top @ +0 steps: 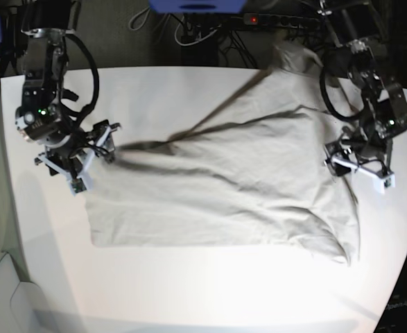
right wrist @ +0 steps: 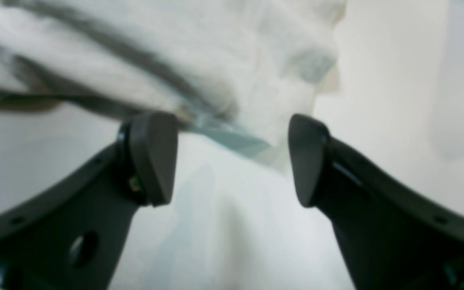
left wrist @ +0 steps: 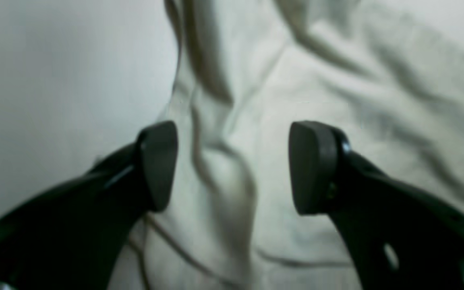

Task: Layout the t-shirt on the table in an organized manner, then fold the t-shirt properly
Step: 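Pull the hem corners apart with both grippers to flatten the t-shirt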

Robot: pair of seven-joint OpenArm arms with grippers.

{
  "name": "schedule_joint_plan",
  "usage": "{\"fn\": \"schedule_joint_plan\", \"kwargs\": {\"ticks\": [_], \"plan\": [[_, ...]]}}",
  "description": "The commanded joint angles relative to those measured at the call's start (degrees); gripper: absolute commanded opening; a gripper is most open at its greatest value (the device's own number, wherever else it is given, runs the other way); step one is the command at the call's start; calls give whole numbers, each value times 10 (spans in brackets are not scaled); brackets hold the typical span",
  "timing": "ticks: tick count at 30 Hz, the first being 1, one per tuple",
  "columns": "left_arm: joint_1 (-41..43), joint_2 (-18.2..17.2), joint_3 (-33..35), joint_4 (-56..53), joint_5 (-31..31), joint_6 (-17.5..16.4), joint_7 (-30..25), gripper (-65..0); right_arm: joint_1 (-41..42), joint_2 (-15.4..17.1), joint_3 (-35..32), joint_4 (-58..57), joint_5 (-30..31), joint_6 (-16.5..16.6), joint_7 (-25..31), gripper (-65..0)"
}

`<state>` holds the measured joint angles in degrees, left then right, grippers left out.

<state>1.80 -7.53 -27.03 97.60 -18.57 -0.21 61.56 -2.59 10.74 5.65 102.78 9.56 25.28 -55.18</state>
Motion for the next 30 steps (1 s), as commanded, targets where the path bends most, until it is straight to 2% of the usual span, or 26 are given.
{"fn": "schedule_joint_plan", "kwargs": {"ticks": [1, 4, 10, 20, 24, 30], "plan": [[-7, 2, -1, 7, -4, 4, -10, -229, 11, 3, 1, 11, 7, 10, 13, -206], [-1, 12, -1, -30, -1, 4, -14, -229, 11, 2, 1, 11, 8, 10, 13, -206], [-26, 9, -1, -137, -1, 4, -98, -229, 11, 2, 0, 8, 6, 10, 13, -206], [-171, -7, 15, -306, 0, 4, -182, -229, 5, 16, 0, -7, 5, 10, 13, -206], [-226, -31, 58, -353, 0, 5, -191, -229, 5, 22, 0, -41, 5, 10, 13, -206], [-244, -33, 67, -358, 0, 6, -191, -229, 5, 22, 0, -70, 5, 10, 19, -206]]}}
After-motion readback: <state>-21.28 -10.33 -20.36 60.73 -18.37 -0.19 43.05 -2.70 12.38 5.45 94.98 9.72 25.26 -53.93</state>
